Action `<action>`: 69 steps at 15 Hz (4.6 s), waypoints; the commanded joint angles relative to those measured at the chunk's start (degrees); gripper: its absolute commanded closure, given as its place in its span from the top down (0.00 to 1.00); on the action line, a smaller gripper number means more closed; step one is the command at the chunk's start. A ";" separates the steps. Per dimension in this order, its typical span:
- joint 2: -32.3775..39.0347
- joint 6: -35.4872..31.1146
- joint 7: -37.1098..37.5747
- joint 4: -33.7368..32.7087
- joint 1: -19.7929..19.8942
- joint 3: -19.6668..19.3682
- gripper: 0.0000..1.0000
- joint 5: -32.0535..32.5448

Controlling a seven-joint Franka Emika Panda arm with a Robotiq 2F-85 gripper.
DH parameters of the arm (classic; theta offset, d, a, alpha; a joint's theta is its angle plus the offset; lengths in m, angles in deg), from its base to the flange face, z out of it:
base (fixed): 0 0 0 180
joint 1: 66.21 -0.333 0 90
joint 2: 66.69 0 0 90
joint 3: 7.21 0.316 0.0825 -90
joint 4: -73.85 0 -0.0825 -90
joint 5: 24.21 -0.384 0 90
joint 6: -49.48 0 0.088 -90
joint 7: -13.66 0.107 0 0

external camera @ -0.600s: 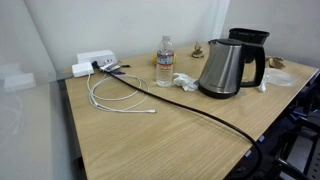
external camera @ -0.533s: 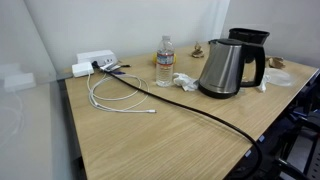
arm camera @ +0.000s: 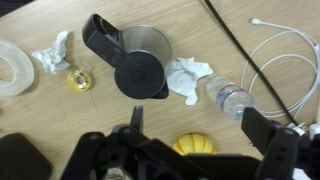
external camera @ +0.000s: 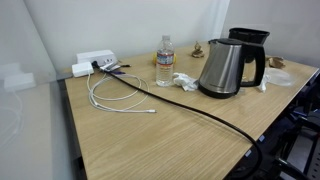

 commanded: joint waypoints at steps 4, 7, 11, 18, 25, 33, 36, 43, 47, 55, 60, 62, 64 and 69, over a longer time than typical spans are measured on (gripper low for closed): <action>-1.22 -8.45 13.21 8.35 5.85 -4.07 1.00 2.79; -1.08 -10.89 20.07 12.65 8.48 -6.01 1.00 4.20; -0.08 -9.74 21.12 12.67 8.48 -7.18 1.00 4.24; 0.86 -8.46 23.23 12.73 8.48 -7.86 1.00 0.61; 7.06 -16.18 30.49 17.12 10.53 -12.86 1.00 -6.50; 17.68 -31.04 34.02 17.90 9.28 -14.44 1.00 -6.69; 20.18 -33.40 34.69 17.41 8.73 -14.56 1.00 -6.58; 23.74 -35.34 35.25 16.31 7.56 -14.86 1.00 -6.22; 24.91 -35.55 35.43 15.75 7.35 -15.30 1.00 -5.74; 24.90 -34.81 35.30 17.41 7.32 -16.29 1.00 -5.34; 24.78 -34.50 35.05 18.68 7.39 -16.42 1.00 -5.52; 25.22 -34.57 35.15 18.96 7.35 -16.49 1.00 -5.36; 25.71 -34.91 35.15 18.94 7.31 -16.50 1.00 -5.39; 26.88 -35.57 35.24 17.70 6.98 -16.46 0.69 -5.37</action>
